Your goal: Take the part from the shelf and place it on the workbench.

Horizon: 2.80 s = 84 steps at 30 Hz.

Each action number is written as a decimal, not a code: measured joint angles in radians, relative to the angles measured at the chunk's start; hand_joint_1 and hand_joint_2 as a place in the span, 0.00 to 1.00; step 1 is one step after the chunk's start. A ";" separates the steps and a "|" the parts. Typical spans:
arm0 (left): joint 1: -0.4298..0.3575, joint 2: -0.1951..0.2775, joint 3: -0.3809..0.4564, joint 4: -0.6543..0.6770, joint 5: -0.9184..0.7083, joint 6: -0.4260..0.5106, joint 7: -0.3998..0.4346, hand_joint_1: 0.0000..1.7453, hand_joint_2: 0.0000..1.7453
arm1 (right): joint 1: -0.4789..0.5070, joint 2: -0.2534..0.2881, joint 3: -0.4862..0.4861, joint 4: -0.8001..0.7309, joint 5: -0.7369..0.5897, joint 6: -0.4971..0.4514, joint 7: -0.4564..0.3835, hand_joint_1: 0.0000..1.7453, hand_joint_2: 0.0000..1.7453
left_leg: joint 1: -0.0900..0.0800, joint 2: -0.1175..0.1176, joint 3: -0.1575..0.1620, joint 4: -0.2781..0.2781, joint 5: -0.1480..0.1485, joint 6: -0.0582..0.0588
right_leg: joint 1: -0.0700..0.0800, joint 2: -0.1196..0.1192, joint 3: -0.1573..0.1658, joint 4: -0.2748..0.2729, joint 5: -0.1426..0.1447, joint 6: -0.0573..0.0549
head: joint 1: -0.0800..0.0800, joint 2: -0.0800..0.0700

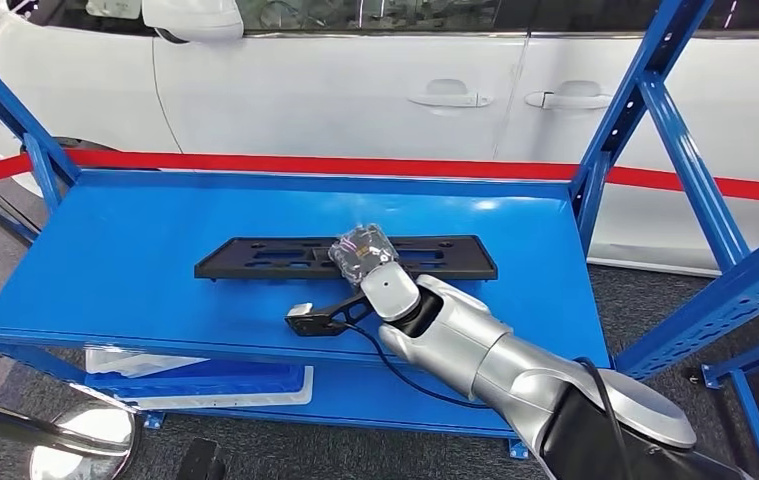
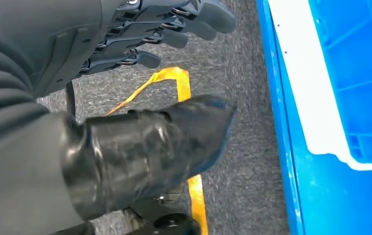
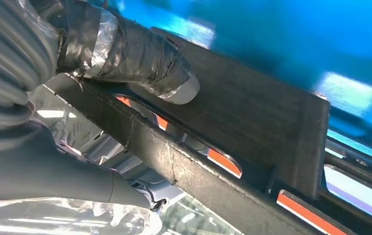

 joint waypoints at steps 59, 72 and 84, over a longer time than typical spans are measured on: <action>0.023 -0.025 0.019 0.000 0.089 0.118 0.111 0.00 1.00 | 0.078 -0.132 -0.127 -0.682 0.236 -0.343 0.083 1.00 1.00 | 0.006 0.005 0.014 -0.098 0.028 -0.004 | -0.010 0.000 0.023 0.014 -0.034 0.001 | 0.000 0.000; 0.017 -0.023 0.019 0.001 0.102 0.119 0.109 0.00 1.00 | 0.087 -0.134 -0.143 -0.700 0.156 -0.351 0.066 1.00 1.00 | -0.004 0.007 0.207 -0.304 0.088 0.045 | -0.004 -0.004 -0.053 0.037 0.003 0.040 | 0.000 0.000; 0.023 -0.022 0.019 0.002 0.124 0.129 0.098 0.00 1.00 | 0.089 -0.175 -0.191 -0.771 0.110 -0.396 0.098 1.00 1.00 | -0.004 0.009 0.076 -0.248 0.161 0.024 | -0.006 0.000 0.062 0.034 -0.081 0.033 | 0.001 0.000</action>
